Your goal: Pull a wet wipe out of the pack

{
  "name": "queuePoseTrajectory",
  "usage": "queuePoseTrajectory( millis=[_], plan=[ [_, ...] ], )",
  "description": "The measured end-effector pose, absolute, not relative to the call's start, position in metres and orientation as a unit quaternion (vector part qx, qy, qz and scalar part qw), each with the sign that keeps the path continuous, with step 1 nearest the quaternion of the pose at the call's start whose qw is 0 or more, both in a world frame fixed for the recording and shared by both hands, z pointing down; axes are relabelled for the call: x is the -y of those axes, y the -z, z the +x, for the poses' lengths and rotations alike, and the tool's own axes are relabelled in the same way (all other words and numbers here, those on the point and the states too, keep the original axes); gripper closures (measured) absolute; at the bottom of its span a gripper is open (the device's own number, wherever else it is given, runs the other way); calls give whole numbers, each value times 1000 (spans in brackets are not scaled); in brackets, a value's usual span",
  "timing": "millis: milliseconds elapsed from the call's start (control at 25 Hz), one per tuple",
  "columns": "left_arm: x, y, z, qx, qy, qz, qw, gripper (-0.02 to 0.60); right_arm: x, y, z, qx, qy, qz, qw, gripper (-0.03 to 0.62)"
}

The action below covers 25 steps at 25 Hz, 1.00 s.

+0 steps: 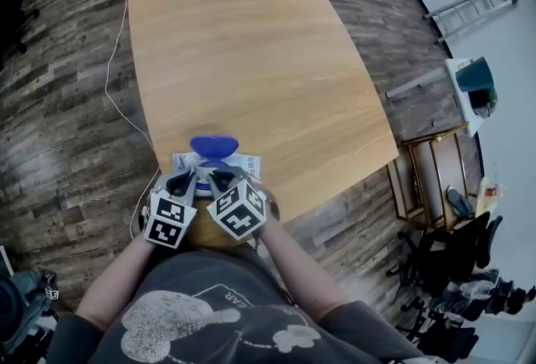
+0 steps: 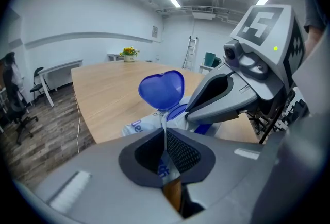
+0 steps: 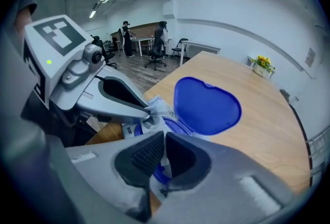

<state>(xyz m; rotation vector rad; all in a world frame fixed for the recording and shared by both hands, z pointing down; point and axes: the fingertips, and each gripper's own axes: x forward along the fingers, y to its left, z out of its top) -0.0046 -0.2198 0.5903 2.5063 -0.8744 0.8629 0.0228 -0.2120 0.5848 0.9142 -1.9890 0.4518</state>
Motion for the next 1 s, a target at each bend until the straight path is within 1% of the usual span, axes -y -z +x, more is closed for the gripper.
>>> queuePoseTrajectory(
  millis=[320, 520, 720, 880, 1000],
  plan=[
    [222, -589, -9, 304, -302, 884, 186, 550, 207, -545, 48, 799, -181, 420, 391, 589],
    [223, -584, -7, 300, -278, 891, 198, 549, 209, -529, 80, 770, -174, 496, 361, 589],
    [222, -583, -8, 274, -272, 904, 182, 541, 204, -521, 98, 738, -181, 556, 336, 589],
    [218, -572, -18, 256, -257, 914, 179, 484, 199, -508, 93, 729, -172, 582, 317, 589],
    [215, -560, -28, 246, -241, 920, 187, 480, 196, -496, 90, 719, -162, 605, 301, 589]
  ],
)
